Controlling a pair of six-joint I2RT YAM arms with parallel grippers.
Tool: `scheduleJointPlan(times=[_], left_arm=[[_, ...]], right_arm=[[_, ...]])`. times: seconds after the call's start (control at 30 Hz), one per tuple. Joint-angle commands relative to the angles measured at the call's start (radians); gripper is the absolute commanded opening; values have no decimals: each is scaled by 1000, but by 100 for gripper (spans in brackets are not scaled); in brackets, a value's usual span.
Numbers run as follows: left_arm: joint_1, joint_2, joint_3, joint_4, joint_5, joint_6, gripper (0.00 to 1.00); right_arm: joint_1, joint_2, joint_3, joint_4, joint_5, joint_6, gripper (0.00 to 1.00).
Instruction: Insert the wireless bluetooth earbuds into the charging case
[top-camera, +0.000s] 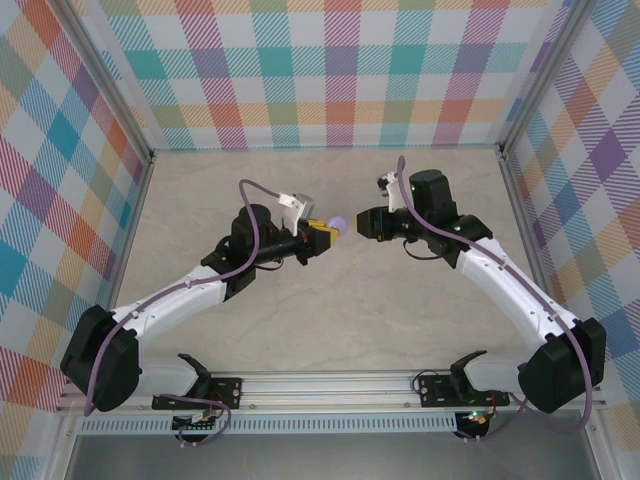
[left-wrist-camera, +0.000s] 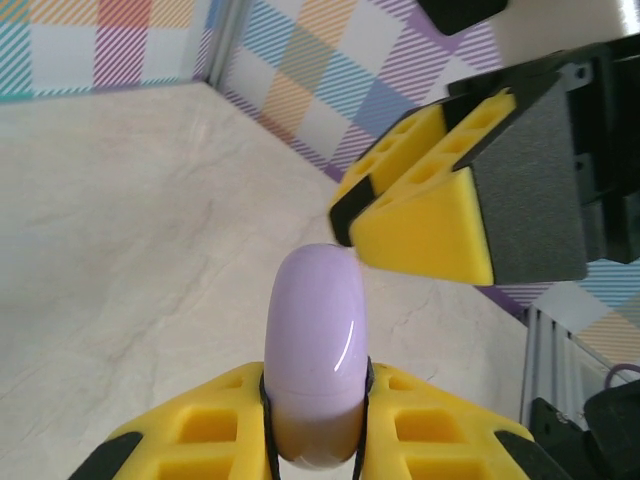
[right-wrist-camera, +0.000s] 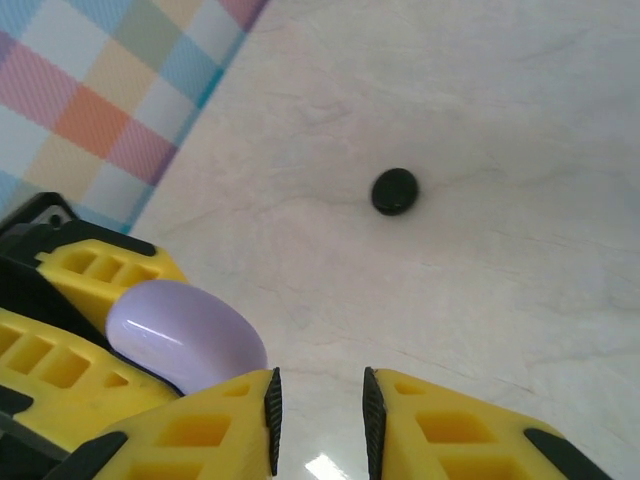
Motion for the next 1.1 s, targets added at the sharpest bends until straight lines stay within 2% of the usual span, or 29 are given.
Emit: scheduleJointPlan(times=[0.0,0.1,0.23,0.47,0.6,1.07], left_arm=[[-9,22,52,-69,-82,-20,9],[-7,56,83,-136,-111,-22,9],[-3,114,119,-202,-164,-62,9],[14,231,175,-270,-195,-136,12],[26,334,275,-412,-186,-162,13],[52,539,380,-477,-128,-186,13]], right_arm=[[3,4,16,-68,165,-8,31],[3,29,23,-98,208,-5,31],[3,39,12,-94,209,-3,31],[3,59,7,-101,220,-8,33],[3,66,8,-107,223,-9,33],[3,88,16,-131,235,-18,35]])
